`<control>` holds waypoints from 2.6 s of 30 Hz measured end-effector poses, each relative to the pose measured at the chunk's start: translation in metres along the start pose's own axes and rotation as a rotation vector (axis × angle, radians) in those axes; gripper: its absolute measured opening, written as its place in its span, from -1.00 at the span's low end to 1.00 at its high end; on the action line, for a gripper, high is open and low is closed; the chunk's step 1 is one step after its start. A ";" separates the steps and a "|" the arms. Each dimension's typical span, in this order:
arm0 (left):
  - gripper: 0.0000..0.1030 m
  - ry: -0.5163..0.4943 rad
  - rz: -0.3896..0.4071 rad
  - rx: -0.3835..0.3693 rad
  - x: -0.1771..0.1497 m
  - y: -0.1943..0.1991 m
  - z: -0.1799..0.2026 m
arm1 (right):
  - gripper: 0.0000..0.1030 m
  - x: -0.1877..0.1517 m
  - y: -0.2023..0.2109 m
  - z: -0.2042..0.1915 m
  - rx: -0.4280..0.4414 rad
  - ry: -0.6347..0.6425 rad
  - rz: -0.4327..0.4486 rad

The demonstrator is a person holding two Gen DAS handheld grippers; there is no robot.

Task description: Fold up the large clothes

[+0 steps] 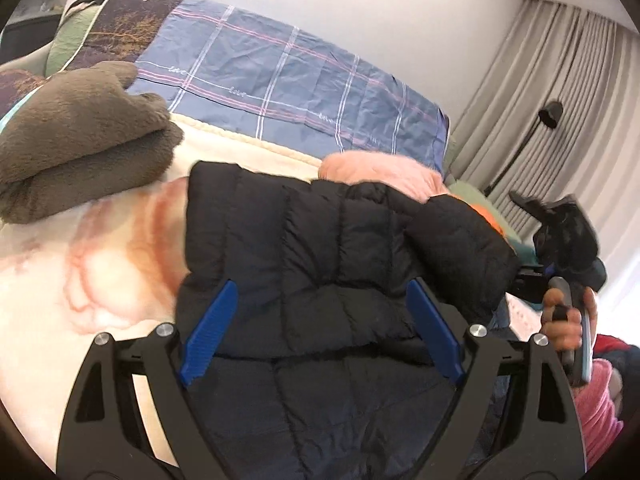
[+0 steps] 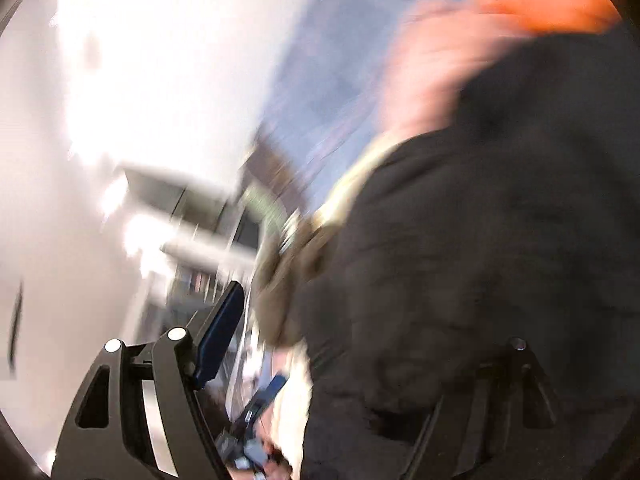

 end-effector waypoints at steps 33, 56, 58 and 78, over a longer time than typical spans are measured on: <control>-0.78 -0.247 0.012 0.149 0.071 -0.026 0.054 | 0.44 -0.038 0.090 0.078 -0.811 0.476 0.060; 0.39 -0.509 -0.169 0.370 -0.021 -0.114 0.056 | 0.65 -0.037 0.045 0.155 -0.959 0.465 -0.054; 0.41 -0.545 -0.166 0.421 -0.036 -0.133 0.042 | 0.65 -0.039 0.041 0.156 -0.982 0.490 -0.066; 0.62 -0.328 -0.258 0.320 -0.088 0.031 -0.053 | 0.65 -0.104 0.254 0.142 -0.937 0.279 0.020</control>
Point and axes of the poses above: each gripper's, at about its wrist camera, not at the fingertips, and y roughly against the way its jaws point, z to its right, x to its top, the point moved 8 cm from there along -y, roughly the way its jaws point, and after that the axes turned 6 degrees about x, right-handed, at the moved point
